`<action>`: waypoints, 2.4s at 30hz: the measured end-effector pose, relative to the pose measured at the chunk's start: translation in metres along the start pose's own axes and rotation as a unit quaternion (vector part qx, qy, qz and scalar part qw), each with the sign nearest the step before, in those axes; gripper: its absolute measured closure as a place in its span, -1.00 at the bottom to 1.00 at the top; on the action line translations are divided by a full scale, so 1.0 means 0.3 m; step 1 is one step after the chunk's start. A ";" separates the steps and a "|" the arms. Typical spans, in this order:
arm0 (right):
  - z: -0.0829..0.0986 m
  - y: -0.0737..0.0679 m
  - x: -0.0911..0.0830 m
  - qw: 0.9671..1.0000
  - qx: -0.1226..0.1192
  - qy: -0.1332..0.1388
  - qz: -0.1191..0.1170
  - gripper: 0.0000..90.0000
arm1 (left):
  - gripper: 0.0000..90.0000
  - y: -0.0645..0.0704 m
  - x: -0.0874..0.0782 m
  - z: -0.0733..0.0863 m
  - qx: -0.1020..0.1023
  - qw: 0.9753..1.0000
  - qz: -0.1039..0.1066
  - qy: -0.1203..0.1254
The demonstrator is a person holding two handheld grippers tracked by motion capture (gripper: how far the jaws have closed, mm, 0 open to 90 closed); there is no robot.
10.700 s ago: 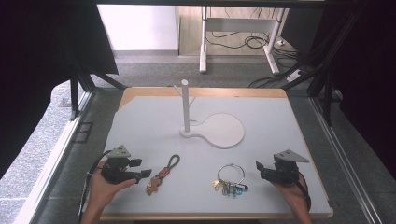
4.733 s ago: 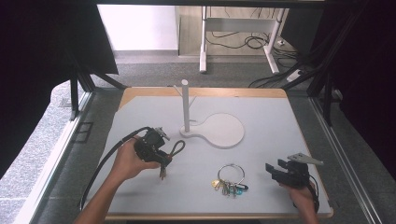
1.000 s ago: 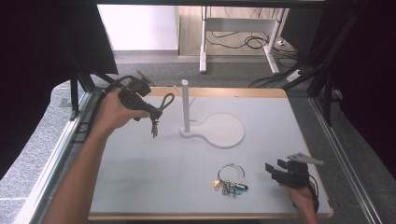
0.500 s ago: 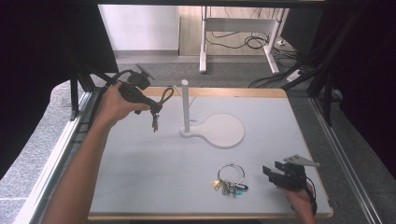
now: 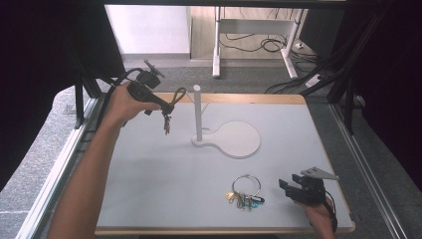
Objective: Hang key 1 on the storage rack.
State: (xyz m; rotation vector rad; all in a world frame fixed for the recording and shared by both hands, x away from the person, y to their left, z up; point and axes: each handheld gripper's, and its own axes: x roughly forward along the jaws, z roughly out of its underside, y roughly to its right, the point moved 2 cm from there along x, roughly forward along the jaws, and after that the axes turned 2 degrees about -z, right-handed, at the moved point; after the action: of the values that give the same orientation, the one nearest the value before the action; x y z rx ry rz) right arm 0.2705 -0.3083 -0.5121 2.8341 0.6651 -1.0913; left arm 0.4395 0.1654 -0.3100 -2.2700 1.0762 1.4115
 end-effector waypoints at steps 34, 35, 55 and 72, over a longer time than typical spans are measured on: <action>0.014 0.005 -0.014 1.000 0.000 -0.008 0.007 -0.09 | 0.47 -0.041 0.077 -0.052 -0.015 1.000 0.006 -0.013; 0.014 0.005 -0.014 1.000 0.001 -0.008 0.007 -0.09 | 0.47 -0.043 0.077 -0.052 -0.015 1.000 0.006 -0.013; 0.015 0.008 -0.018 1.000 -0.001 -0.006 0.005 -0.09 | 0.46 -0.011 0.143 -0.060 0.006 0.999 0.003 -0.038; 0.014 0.008 -0.014 1.000 0.002 -0.005 0.004 -0.10 | 0.27 0.030 0.166 -0.019 0.016 0.999 -0.021 -0.018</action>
State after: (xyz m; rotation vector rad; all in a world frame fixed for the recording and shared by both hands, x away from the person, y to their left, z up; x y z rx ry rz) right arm 0.2662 -0.3128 -0.5128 2.8303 0.6511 -1.1044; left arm 0.4495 0.1335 -0.3483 -2.2229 1.0263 1.4047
